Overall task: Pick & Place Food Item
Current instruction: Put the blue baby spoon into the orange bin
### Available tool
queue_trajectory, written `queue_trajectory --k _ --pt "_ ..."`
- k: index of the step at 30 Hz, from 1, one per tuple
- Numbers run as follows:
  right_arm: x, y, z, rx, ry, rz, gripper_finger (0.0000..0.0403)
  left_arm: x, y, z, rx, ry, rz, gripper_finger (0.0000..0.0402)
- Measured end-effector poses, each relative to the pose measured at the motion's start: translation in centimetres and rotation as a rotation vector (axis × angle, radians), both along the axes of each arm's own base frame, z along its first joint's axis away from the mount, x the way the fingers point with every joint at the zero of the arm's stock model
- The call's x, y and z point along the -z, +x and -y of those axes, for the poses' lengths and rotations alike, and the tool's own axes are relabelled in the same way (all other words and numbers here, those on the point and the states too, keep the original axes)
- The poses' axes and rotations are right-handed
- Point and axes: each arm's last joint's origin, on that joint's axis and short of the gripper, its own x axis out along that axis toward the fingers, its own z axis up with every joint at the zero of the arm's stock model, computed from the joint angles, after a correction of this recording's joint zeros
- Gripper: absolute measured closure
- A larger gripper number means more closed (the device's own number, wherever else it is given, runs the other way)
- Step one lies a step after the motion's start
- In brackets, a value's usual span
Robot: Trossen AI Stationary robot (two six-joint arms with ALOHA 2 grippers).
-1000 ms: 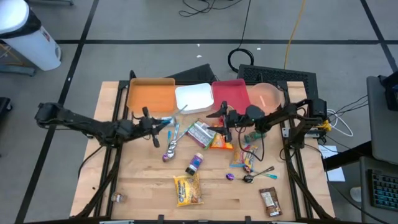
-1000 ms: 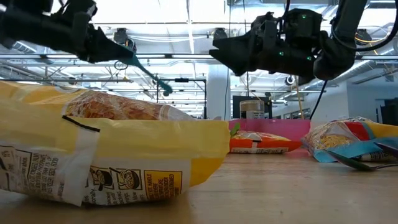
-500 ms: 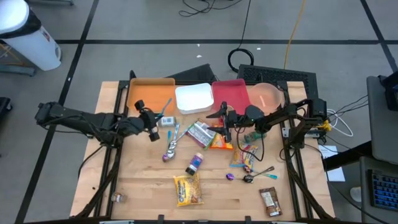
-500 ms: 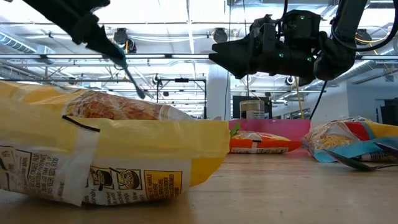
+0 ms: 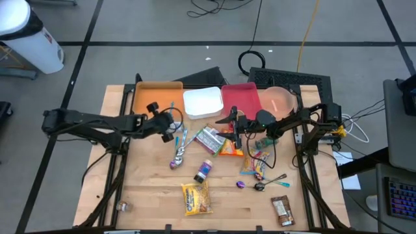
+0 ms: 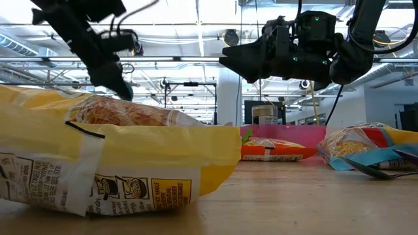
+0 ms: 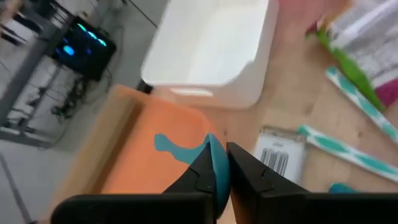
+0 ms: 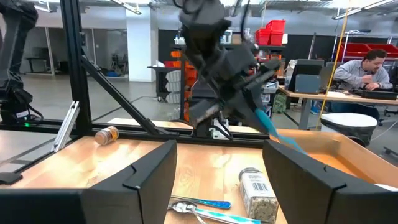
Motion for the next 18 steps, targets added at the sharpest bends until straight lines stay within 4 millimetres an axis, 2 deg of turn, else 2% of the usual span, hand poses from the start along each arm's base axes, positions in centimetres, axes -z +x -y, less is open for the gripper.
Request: queue_trajectory --k 10,18 --pt "0.1 0.0 0.0 0.001 -0.007 -0.005 0.0175 1.9 2.0 -2.8 0.076 -0.08 -0.033 0.0384" --pt "0.2 0.0 0.0 0.004 -0.018 -0.018 0.018 2.3 2.1 -4.3 0.083 -0.116 -0.035 0.0366"
